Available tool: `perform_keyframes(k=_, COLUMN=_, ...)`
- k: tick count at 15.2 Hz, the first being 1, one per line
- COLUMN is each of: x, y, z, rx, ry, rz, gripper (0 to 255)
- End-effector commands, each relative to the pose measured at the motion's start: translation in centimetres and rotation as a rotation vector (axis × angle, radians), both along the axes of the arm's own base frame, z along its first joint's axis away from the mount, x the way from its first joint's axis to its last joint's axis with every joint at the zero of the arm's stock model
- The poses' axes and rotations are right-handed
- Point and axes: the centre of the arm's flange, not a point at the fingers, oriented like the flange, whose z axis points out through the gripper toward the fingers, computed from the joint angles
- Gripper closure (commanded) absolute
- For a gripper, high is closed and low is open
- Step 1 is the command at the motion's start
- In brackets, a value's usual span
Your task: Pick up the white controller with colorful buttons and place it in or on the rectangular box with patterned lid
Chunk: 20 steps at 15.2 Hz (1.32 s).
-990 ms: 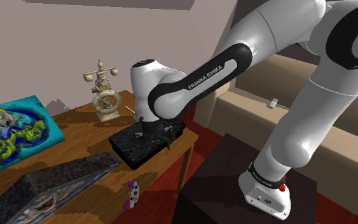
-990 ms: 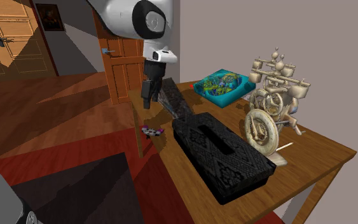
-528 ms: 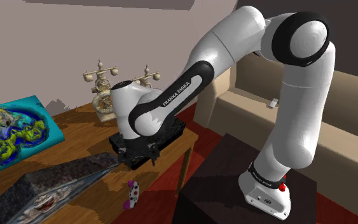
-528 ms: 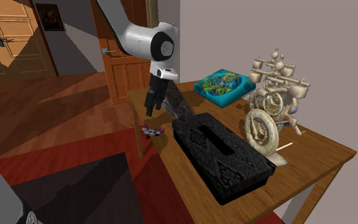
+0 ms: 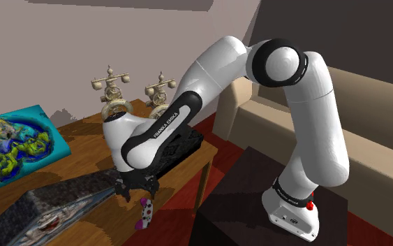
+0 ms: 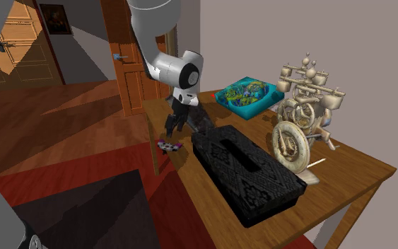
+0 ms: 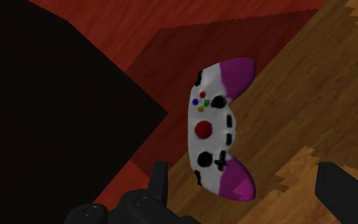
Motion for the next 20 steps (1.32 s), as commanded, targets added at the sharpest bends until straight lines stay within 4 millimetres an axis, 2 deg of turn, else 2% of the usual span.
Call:
perform_keyframes(k=1, x=-0.1, y=0.4, z=-1.1, rx=-0.001, ry=0.002, rz=-0.006, gripper=0)
perform_keyframes(k=6, x=-1.0, y=0.5, z=-3.9, rx=-0.001, ry=0.002, rz=-0.006, gripper=0)
perform_keyframes(k=14, x=-0.9, y=0.5, z=-3.9, rx=-0.001, ry=0.002, rz=-0.006, gripper=0)
perform_keyframes(k=15, x=-0.9, y=0.5, z=-3.9, rx=-0.001, ry=0.002, rz=-0.006, gripper=255)
perform_keyframes(k=20, x=-1.0, y=0.5, z=-4.0, rx=-0.001, ry=0.002, rz=-0.006, gripper=255)
